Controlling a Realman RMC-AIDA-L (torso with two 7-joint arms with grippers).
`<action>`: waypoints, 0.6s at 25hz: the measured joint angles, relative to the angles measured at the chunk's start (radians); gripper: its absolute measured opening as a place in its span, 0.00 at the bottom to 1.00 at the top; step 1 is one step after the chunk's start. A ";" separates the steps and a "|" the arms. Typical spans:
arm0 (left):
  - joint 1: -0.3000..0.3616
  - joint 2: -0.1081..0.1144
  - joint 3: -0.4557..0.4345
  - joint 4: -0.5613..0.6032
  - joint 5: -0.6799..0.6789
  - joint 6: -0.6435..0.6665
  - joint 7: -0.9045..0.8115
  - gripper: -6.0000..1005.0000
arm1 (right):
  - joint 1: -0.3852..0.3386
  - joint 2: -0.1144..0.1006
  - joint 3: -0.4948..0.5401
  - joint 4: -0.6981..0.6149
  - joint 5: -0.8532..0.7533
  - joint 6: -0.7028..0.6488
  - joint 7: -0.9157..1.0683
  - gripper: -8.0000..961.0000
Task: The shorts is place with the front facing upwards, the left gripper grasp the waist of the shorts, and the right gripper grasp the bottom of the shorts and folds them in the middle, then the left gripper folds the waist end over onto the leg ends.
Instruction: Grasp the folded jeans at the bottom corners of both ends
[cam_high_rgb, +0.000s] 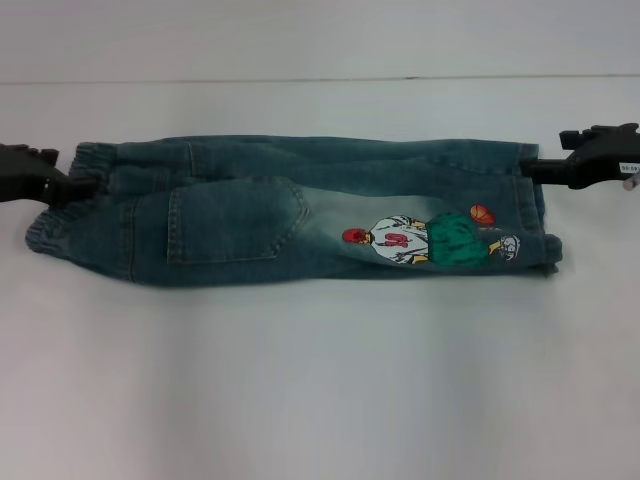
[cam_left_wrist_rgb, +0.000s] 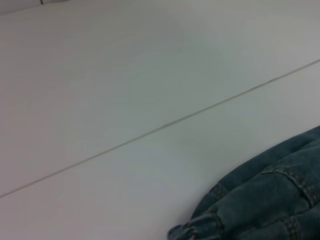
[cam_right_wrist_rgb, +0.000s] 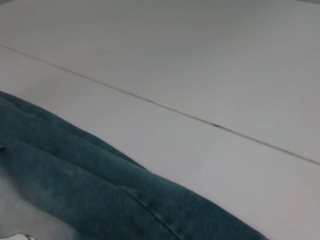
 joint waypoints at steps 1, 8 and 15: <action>0.002 0.000 -0.004 0.005 0.004 0.000 -0.002 0.63 | -0.003 0.001 0.001 -0.006 0.000 -0.011 -0.001 0.66; 0.081 0.000 -0.061 0.042 -0.117 0.058 0.040 0.66 | -0.063 0.004 0.008 -0.048 0.096 -0.089 -0.080 0.79; 0.218 0.001 -0.177 0.040 -0.400 0.239 0.235 0.65 | -0.194 0.005 0.018 -0.034 0.384 -0.261 -0.332 0.79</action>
